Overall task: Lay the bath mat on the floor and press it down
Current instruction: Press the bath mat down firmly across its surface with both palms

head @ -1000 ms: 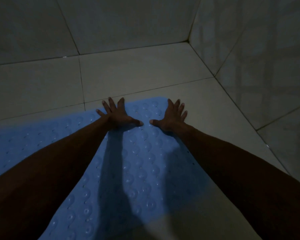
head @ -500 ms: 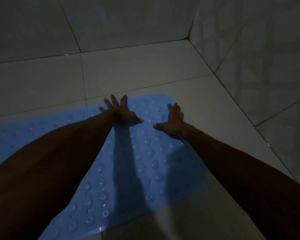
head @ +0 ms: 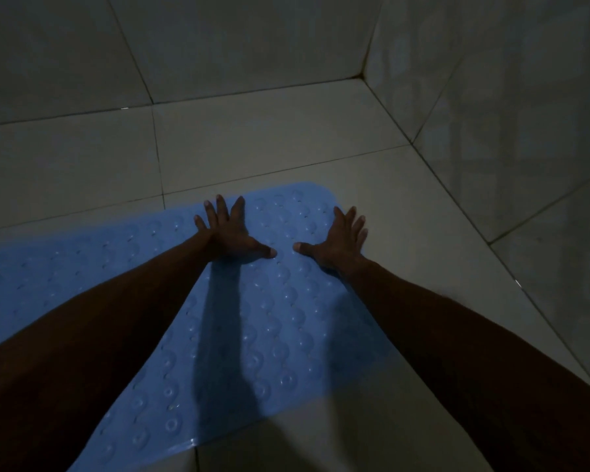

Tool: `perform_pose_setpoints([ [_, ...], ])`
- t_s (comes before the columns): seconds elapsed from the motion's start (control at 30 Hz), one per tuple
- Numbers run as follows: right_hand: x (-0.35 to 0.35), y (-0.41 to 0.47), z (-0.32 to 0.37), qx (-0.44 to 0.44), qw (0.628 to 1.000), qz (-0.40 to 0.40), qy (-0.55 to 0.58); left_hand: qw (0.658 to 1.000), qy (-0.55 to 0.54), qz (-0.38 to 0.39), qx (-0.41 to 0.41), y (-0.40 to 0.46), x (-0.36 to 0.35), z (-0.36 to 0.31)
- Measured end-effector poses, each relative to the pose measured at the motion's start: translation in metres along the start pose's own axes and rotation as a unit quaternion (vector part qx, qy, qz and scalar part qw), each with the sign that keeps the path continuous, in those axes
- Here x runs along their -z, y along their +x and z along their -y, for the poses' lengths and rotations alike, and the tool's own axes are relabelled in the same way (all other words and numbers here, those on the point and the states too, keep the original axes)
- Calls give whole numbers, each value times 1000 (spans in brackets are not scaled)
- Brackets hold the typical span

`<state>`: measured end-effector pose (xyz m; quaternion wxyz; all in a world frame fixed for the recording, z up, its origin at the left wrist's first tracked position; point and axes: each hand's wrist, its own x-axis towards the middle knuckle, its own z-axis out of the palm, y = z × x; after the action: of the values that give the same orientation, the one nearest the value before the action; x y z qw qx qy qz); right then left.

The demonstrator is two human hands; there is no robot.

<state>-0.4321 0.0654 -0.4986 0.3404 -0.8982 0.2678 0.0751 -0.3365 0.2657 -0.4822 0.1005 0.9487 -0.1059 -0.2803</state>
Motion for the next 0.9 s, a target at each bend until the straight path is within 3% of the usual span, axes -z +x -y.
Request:
perform_pose_setpoints([
  [0.13, -17, -5, -17, 91, 993, -77, -10, 1000, -15, -10, 26, -5, -3, -11],
  [0.23, -22, -6, -22, 122, 987, -93, -41, 998, -33, -26, 49, -8, -9, -17],
  [0.37, -14, -2, -17, 90, 995, -30, -40, 996, -45, -54, 61, -10, -20, -20],
  [0.53, 15, 2, -21, 98, 987, 126, -27, 992, -46, -90, 69, -12, -25, -26],
  [0.73, 12, 3, -14, 91, 984, 115, -100, 994, -52, -79, 60, -14, -23, -26],
  [0.9, 11, -2, -7, 75, 987, 76, -124, 998, -40, -45, 5, -23, -24, -14],
])
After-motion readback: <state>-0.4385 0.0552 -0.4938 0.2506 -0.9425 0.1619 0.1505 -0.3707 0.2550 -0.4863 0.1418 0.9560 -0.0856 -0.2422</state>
